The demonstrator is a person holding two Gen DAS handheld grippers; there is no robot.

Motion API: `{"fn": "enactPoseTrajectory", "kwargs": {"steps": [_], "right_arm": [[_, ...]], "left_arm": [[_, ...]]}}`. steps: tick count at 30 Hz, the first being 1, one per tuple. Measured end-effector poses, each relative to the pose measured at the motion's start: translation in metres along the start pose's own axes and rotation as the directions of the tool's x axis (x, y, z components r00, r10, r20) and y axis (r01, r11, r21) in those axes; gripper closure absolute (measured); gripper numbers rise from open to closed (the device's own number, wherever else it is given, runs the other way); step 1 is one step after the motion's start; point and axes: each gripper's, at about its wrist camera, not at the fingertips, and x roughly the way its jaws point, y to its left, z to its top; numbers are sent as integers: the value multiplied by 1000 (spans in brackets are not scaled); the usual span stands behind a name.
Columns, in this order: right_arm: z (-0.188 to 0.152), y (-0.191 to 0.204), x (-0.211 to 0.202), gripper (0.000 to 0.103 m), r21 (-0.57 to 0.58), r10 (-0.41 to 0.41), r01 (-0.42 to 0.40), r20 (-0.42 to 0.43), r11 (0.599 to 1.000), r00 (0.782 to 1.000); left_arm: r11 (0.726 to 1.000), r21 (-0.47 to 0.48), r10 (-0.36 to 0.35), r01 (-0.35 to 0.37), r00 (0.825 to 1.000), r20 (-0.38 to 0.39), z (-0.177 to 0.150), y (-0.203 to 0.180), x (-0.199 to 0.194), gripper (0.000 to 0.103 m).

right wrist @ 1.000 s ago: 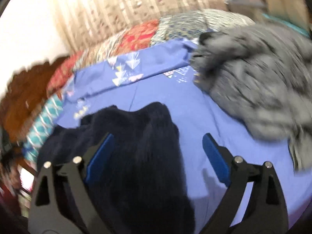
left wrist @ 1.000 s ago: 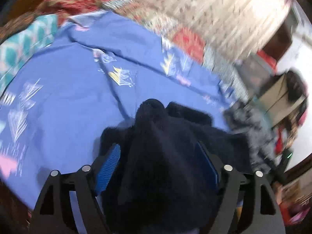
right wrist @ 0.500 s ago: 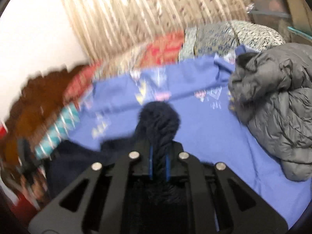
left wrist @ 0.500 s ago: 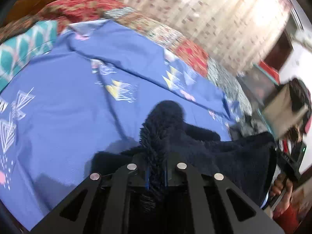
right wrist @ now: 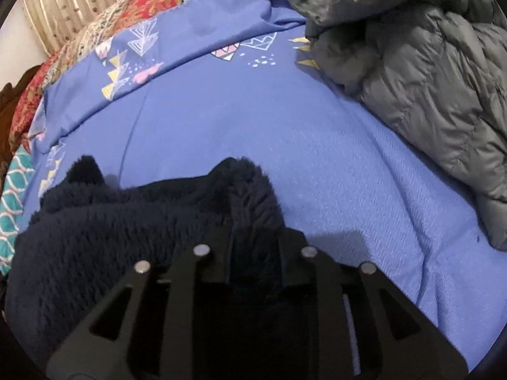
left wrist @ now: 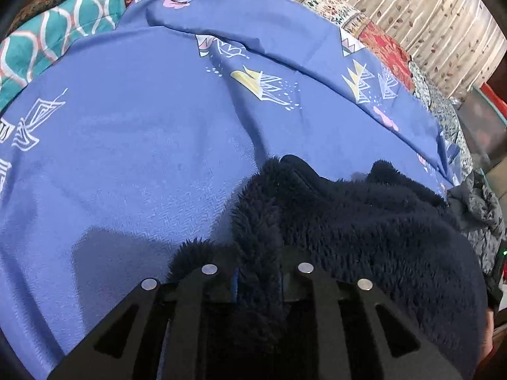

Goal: Fold large clothes

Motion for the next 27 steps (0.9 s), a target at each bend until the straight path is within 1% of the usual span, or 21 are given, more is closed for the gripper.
{"fn": "enactPoseTrajectory", "kwargs": {"steps": [2, 3, 4, 5, 6, 7, 8, 9, 11, 12, 14, 16, 17, 19, 20, 21, 22, 23, 24, 26, 27], "right_arm": [[-1, -4, -3, 78, 17, 4, -4, 5, 1000, 1000], [0, -5, -5, 72, 26, 9, -9, 3, 1000, 1000], [1, -5, -8, 61, 32, 13, -13, -2, 999, 1000], [4, -3, -10, 53, 39, 8, -7, -8, 999, 1000], [8, -6, -19, 37, 56, 2, -2, -3, 998, 1000], [9, -11, -29, 34, 74, 23, -25, 22, 997, 999], [11, -15, -43, 34, 97, 42, -48, 65, 994, 997], [11, -20, -65, 34, 129, 33, -51, 137, 990, 990], [10, -23, -98, 34, 153, 17, -53, 227, 987, 974], [8, -21, -117, 34, 153, 10, -53, 272, 987, 962], [1, -11, -145, 34, 128, 30, -77, 333, 989, 942], [-9, 13, -169, 34, 35, 95, -116, 369, 993, 924], [-13, 23, -172, 34, -3, 116, -123, 368, 992, 923], [-28, 57, -175, 34, -137, 179, -140, 339, 981, 923], [-35, 73, -173, 34, -201, 199, -140, 316, 970, 927], [-45, 94, -165, 34, -287, 212, -128, 285, 949, 935], [-53, 110, -156, 34, -350, 209, -112, 252, 930, 945], [-59, 121, -145, 34, -385, 196, -101, 217, 917, 956], [-65, 134, -124, 34, -417, 167, -87, 159, 905, 973], [-69, 143, -89, 33, -434, 106, -57, 90, 899, 990], [-71, 144, -70, 31, -451, 75, -38, 65, 892, 995]], "left_arm": [[1000, 15, 20, -20, 1000, 14, -3, -4, -3, 60], [999, 26, 34, -35, 999, 22, -4, -6, -6, 60], [998, 34, 43, -44, 999, 24, -4, -8, -8, 60], [998, 39, 51, -52, 998, 22, -3, -10, -9, 60], [997, 46, 59, -60, 998, 18, -2, -11, -10, 59], [996, 50, 69, -69, 998, 14, -1, -11, -13, 58], [996, 53, 74, -75, 997, 16, 0, -12, -16, 57], [995, 56, 81, -82, 996, 23, 0, -13, -20, 55], [992, 67, 102, -105, 994, 42, -1, -16, -30, 53], [991, 70, 115, -118, 992, 46, -2, -18, -33, 51], [988, 71, 131, -135, 990, 56, -3, -20, -37, 50], [986, 68, 149, -154, 986, 70, -4, -22, -43, 48], [984, 68, 157, -162, 985, 78, -5, -23, -45, 47], [981, 74, 173, -180, 981, 86, -5, -25, -48, 45], [979, 78, 182, -189, 979, 89, -5, -27, -49, 44], [978, 81, 186, -193, 978, 91, -5, -27, -50, 44], [976, 84, 191, -199, 977, 94, -6, -28, -51, 44], [976, 85, 194, -202, 976, 96, -6, -29, -52, 43], [975, 87, 197, -205, 976, 98, -6, -29, -53, 43], [973, 89, 202, -211, 974, 98, -7, -29, -53, 43], [973, 89, 203, -212, 974, 98, -7, -29, -53, 43]]}}
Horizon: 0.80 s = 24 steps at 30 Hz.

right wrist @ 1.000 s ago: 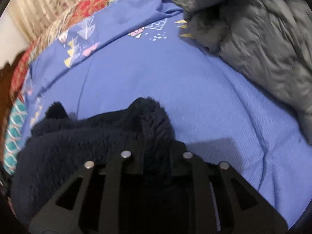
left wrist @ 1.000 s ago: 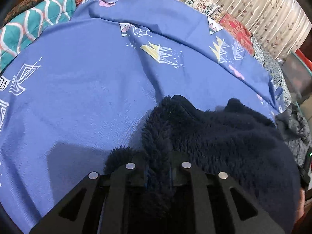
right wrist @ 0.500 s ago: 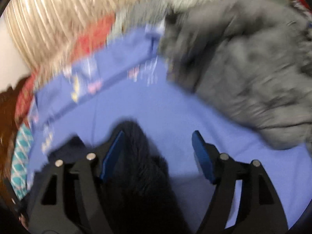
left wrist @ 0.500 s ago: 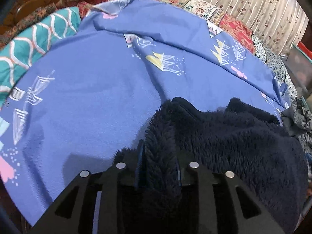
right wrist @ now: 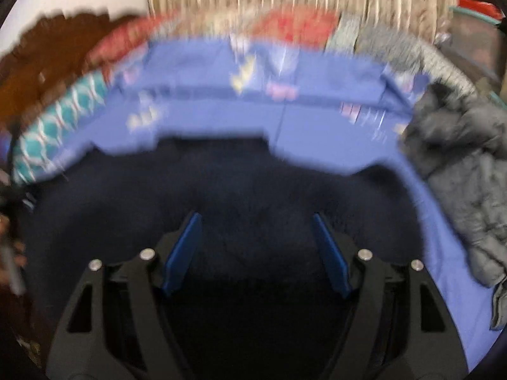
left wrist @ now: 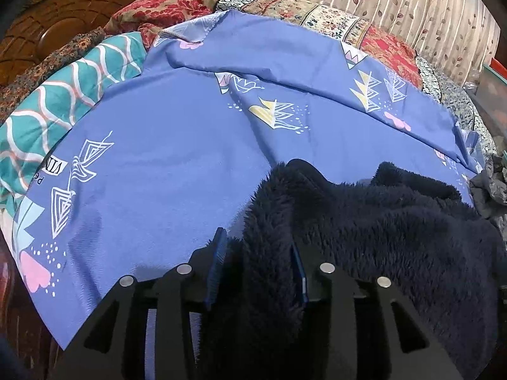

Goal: Fold large clothes

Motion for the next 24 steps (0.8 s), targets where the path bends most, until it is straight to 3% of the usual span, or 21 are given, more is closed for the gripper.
{"fn": "enactPoseTrajectory", "kwargs": {"steps": [7, 15, 21, 24], "right_arm": [[14, -17, 44, 25, 25, 31, -29, -76, 999, 997], [9, -14, 42, 24, 14, 20, -20, -52, 1000, 998], [8, -15, 40, 24, 15, 22, -21, -38, 1000, 999], [6, -17, 39, 24, 22, 26, -26, -27, 999, 999]], "left_arm": [[998, 50, 33, -34, 999, 13, -1, -13, -1, 42], [998, 46, 33, -33, 999, 7, 4, -15, -10, 42], [997, -8, -79, 81, 987, 137, 14, -20, -75, 42], [987, 68, -155, 146, 972, 174, 8, -44, -101, 42]]}}
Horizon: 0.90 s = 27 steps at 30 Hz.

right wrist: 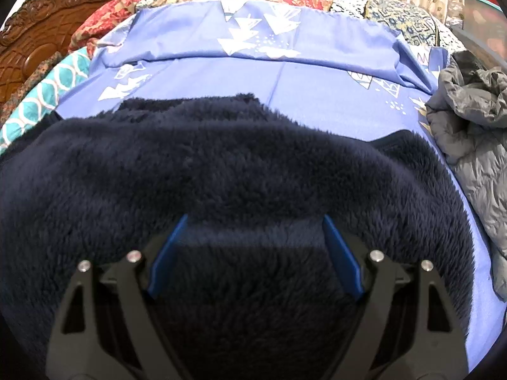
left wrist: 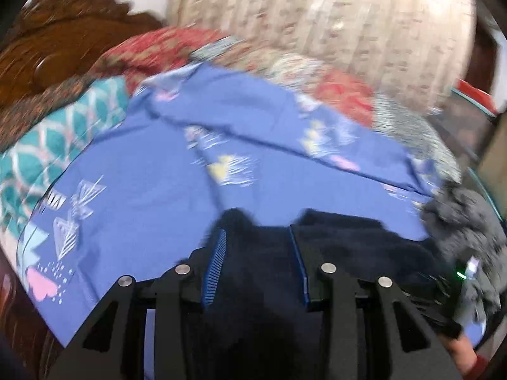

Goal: Fold large clothes

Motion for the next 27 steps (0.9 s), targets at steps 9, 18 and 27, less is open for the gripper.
{"fn": "enactPoseTrajectory", "kwargs": {"steps": [9, 18, 27], "right_arm": [[-2, -1, -2, 24, 6, 13, -13, 13, 1000, 1000], [3, -1, -6, 24, 37, 6, -6, -12, 999, 1000], [-7, 35, -110, 24, 61, 82, -99, 243, 993, 967]], "left_arm": [[974, 220, -23, 54, 990, -141, -78, -60, 27, 39], [963, 269, 51, 14, 971, -235, -75, -65, 86, 36], [960, 279, 28, 36, 974, -224, -77, -60, 98, 35]]}}
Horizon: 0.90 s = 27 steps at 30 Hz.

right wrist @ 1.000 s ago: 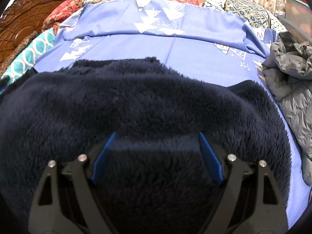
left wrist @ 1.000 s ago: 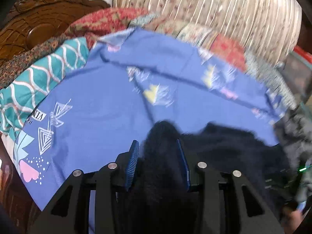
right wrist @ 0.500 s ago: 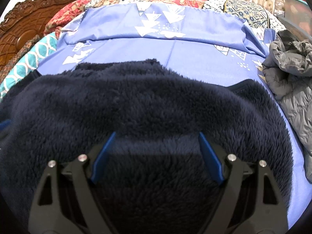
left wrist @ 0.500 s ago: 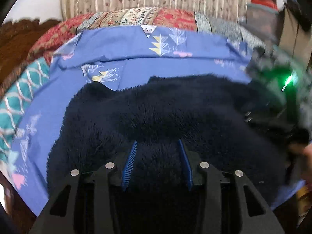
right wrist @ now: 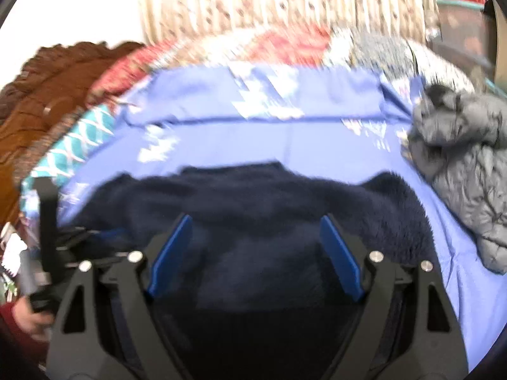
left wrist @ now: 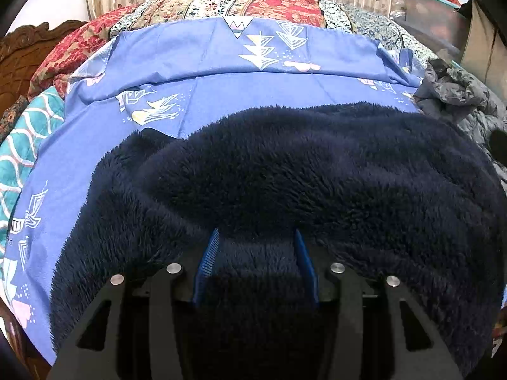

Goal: Fold large clothes

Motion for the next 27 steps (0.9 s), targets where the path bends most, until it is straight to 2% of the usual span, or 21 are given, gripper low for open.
{"fn": "enactPoseTrajectory", "kwargs": {"steps": [3, 6, 8, 9, 12, 16, 19, 27], "right_arm": [[-11, 22, -1, 24, -47, 58, -60, -38, 997, 998], [-28, 37, 24, 24, -107, 29, -44, -142, 993, 989], [-37, 29, 50, 24, -86, 2, -23, -235, 996, 972], [-39, 20, 62, 22, -45, 21, -34, -264, 998, 964], [-35, 14, 77, 18, -5, 46, -50, -296, 999, 954], [-34, 17, 89, 12, -25, 41, -53, -335, 998, 941], [-37, 16, 98, 9, -53, 25, -47, -358, 997, 933], [-40, 18, 105, 6, -82, 9, -41, -353, 996, 936]], "left_arm": [[1000, 3, -5, 5, 1000, 5, 1, 0, 0, 35], [1000, -2, -26, 26, 1000, 7, 0, 2, 0, 34], [999, -4, -38, 38, 999, 2, 1, 4, 1, 34], [999, -3, -46, 46, 999, -2, 1, 5, 2, 34], [997, 9, -70, 70, 997, -14, 3, 7, 4, 33], [994, -10, -113, 113, 993, -28, 6, 13, 11, 32], [994, 2, -111, 112, 994, -19, 5, 11, 14, 32], [994, 14, -109, 109, 994, -1, 1, 9, 12, 32]]}}
